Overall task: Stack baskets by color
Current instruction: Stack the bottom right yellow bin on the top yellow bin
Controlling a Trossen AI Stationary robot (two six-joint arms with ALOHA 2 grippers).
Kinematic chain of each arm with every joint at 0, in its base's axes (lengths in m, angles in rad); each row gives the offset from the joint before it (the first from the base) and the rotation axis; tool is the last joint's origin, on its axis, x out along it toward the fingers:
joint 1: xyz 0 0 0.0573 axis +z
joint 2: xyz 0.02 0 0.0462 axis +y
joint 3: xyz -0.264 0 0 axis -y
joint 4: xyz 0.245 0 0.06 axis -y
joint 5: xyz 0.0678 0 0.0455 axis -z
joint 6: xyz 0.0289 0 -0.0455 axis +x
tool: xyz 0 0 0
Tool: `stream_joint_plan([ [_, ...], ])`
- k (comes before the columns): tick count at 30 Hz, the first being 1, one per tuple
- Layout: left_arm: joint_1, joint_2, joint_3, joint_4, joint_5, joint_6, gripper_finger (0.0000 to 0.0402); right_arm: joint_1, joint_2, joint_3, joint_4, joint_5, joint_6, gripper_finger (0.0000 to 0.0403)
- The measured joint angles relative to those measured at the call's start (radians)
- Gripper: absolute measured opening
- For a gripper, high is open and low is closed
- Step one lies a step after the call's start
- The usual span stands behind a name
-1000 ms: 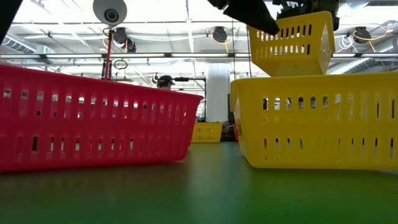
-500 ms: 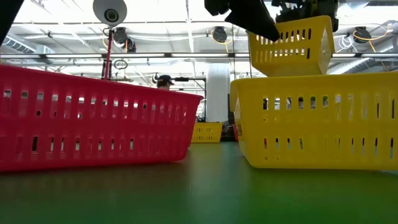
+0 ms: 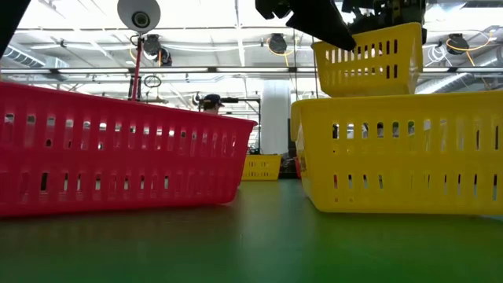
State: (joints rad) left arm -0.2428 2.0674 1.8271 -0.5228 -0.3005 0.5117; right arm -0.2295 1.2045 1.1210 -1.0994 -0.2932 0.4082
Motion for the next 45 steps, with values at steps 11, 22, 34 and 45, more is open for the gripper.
stream_joint_plan([
  [11, 0.005, 0.0, 0.0, -0.005, -0.004, -0.018, 0.0121, 0.0, 0.0, 0.0, -0.001, 0.0, 0.001, 0.0013],
  [22, 0.026, 0.0, 0.0, -0.013, 0.04, -0.022, 0.0076, 0.0, 0.0, 0.0, -0.002, 0.0, 0.002, 0.0013],
  [34, 0.026, 0.0, -0.001, -0.024, 0.049, -0.008, 0.0023, 0.0, 0.0, 0.002, 0.008, 0.0, -0.026, 0.0014],
  [45, 0.023, 0.0, -0.001, -0.026, 0.058, -0.019, 0.0009, 0.009, -0.001, 0.002, 0.064, 0.019, -0.039, 0.0116],
])
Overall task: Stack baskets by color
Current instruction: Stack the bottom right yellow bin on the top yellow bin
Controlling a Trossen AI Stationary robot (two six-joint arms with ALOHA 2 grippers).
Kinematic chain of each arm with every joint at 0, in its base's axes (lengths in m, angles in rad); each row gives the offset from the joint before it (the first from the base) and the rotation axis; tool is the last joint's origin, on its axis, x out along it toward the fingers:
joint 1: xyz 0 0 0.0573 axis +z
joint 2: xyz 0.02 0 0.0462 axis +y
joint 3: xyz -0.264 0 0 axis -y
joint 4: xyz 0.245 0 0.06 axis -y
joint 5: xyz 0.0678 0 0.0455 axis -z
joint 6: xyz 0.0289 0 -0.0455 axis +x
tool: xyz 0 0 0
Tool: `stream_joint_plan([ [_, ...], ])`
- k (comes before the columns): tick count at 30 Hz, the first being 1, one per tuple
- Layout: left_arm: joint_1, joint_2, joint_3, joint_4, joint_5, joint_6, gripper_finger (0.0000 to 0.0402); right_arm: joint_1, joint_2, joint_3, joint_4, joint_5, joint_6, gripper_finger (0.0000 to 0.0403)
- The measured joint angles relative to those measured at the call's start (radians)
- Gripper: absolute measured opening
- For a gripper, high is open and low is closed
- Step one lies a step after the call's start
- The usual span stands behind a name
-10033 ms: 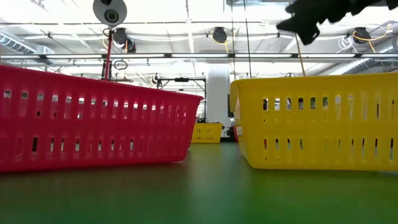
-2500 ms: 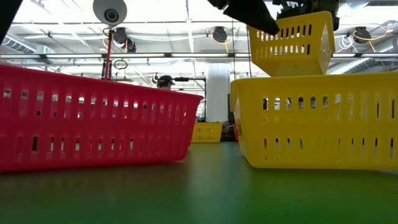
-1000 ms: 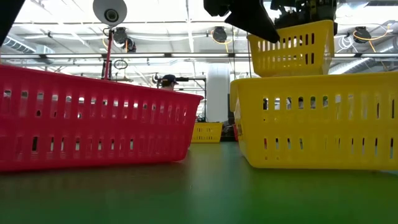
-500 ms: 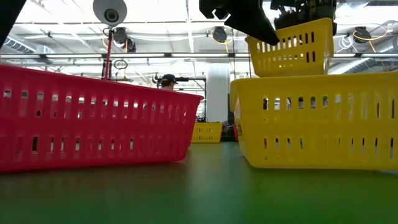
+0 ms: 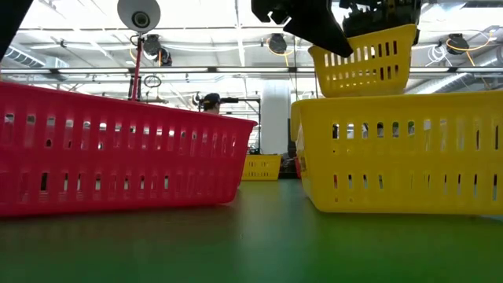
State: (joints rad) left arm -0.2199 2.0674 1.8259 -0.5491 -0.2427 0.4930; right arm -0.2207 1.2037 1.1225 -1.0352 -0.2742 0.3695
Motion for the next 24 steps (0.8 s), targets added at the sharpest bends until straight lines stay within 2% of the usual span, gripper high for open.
stream_joint_plan([
  [5, 0.001, 0.0, 0.0, 0.0, 0.006, -0.017, 0.0023, 0.0, -0.002, 0.0, 0.018, 0.011, 0.002, 0.0176],
  [12, 0.001, 0.0, 0.0, -0.002, 0.011, -0.039, 0.001, 0.0, -0.005, 0.0, 0.052, 0.072, 0.003, 0.0234],
  [17, 0.0, 0.0, 0.0, -0.003, 0.012, -0.058, 0.0019, 0.0, -0.024, 0.0, 0.071, 0.091, 0.007, 0.0252],
  [21, 0.0, 0.0, 0.0, -0.011, 0.014, -0.064, 0.0008, 0.0, -0.064, 0.0, 0.09, 0.091, 0.02, 0.0254],
  [24, 0.0, 0.0, 0.0, -0.017, 0.014, -0.076, 0.0017, 0.0, -0.106, 0.0, 0.099, 0.098, 0.028, 0.0254],
])
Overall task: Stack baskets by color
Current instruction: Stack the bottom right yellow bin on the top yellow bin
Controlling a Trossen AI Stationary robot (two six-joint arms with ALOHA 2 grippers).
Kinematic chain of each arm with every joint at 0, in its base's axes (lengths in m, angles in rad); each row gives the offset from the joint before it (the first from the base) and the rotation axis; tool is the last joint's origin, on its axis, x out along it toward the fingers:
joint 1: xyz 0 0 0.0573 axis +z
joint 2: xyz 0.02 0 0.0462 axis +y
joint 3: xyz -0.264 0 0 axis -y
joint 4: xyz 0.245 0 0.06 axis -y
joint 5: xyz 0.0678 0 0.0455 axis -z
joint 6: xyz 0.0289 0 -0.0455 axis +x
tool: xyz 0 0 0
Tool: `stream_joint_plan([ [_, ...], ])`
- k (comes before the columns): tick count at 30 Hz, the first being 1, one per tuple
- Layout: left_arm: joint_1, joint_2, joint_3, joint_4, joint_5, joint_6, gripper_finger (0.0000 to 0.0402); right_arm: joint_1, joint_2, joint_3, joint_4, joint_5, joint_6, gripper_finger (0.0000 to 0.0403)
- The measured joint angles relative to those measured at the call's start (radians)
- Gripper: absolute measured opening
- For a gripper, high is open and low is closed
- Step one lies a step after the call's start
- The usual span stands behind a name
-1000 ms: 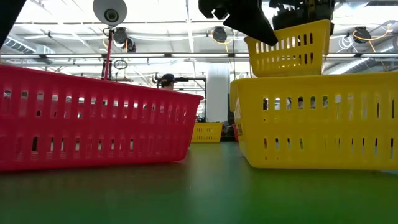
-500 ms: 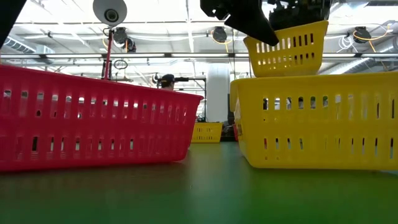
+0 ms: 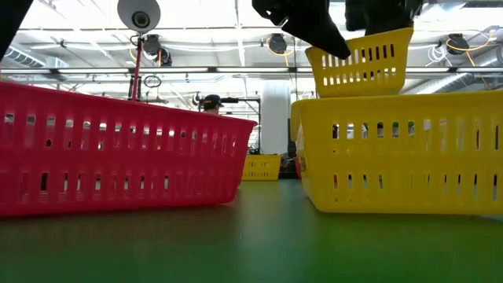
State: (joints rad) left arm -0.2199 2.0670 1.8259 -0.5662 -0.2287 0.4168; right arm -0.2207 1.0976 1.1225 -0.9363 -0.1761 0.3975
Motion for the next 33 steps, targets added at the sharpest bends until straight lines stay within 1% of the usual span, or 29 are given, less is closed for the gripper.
stream_joint_plan([
  [2, 0.0, 0.0, 0.0, -0.008, 0.0, -0.008, 0.002, 0.001, -0.032, 0.0, 0.007, 0.013, 0.001, 0.0254],
  [5, 0.0, 0.0, 0.0, -0.022, 0.0, -0.012, 0.0011, 0.022, -0.087, 0.0, 0.007, 0.037, 0.002, 0.0254],
  [9, 0.0, 0.0, 0.0, -0.029, -0.002, -0.016, 0.0011, 0.095, -0.164, 0.0, 0.018, 0.1, 0.025, 0.0254],
  [12, 0.0, 0.0, 0.0, -0.035, -0.007, -0.018, 0.002, 0.184, -0.216, -0.001, 0.026, 0.182, 0.065, 0.0254],
  [16, 0.007, -0.006, 0.0, -0.05, -0.007, -0.019, 0.0008, 0.334, -0.272, -0.047, 0.085, 0.308, 0.111, 0.0254],
  [18, 0.014, -0.007, 0.0, -0.052, -0.008, -0.019, 0.0008, 0.407, -0.288, -0.082, 0.136, 0.363, 0.117, 0.0254],
  [21, 0.025, -0.008, 0.0, -0.065, -0.022, -0.027, 0.0018, 0.501, -0.293, -0.138, 0.21, 0.434, 0.114, 0.0254],
  [27, 0.06, -0.01, 0.0, -0.103, -0.042, -0.035, 0.0008, 0.661, -0.289, -0.249, 0.382, 0.595, 0.088, 0.0254],
  [31, 0.093, -0.01, 0.0, -0.115, -0.044, -0.038, 0.0018, 0.753, -0.289, -0.322, 0.479, 0.696, 0.066, 0.0254],
  [33, 0.112, -0.01, 0.0, -0.126, -0.051, -0.039, 0.0016, 0.796, -0.289, -0.356, 0.523, 0.742, 0.058, 0.0254],
])
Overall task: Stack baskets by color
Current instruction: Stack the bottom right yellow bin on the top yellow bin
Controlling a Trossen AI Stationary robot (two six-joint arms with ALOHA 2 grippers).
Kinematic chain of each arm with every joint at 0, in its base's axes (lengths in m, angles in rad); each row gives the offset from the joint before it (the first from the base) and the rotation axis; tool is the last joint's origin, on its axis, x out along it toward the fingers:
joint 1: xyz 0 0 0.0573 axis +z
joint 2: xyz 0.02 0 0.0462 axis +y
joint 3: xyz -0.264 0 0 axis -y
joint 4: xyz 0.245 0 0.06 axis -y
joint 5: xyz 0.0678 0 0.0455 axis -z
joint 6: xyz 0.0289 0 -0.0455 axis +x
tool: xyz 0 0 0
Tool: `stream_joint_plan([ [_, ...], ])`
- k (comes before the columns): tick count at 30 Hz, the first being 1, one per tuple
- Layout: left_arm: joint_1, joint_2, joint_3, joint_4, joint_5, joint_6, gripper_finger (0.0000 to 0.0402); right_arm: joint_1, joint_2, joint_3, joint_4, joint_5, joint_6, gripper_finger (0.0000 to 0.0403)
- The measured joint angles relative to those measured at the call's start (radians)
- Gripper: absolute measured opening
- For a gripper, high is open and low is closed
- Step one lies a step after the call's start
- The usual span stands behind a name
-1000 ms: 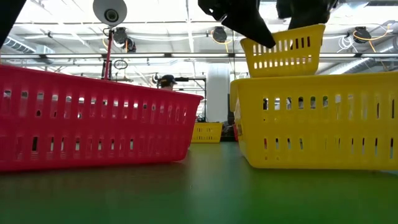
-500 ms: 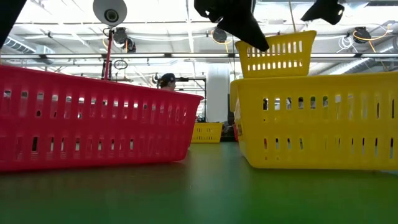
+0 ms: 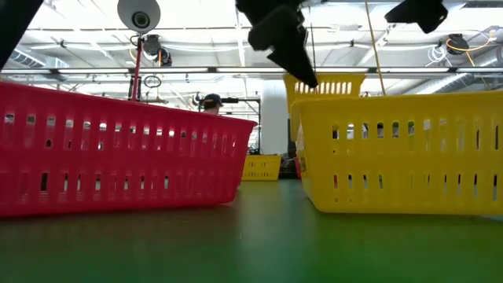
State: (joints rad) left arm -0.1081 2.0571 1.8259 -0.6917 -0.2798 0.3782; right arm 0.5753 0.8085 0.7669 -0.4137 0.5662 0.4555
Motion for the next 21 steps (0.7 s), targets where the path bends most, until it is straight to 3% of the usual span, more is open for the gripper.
stream_joint_plan([
  [8, 0.084, -0.071, 0.0, -0.019, -0.015, -0.005, 0.0017, 0.115, 0.003, -0.144, 0.183, 0.138, -0.039, 0.0254],
  [14, 0.148, -0.137, 0.001, -0.025, -0.019, 0.016, 0.0007, 0.127, 0.008, -0.235, 0.323, 0.145, -0.119, 0.0254],
  [21, 0.237, -0.185, 0.001, -0.032, -0.019, 0.046, 0.0008, 0.125, 0.008, -0.247, 0.337, 0.171, -0.169, 0.0254],
])
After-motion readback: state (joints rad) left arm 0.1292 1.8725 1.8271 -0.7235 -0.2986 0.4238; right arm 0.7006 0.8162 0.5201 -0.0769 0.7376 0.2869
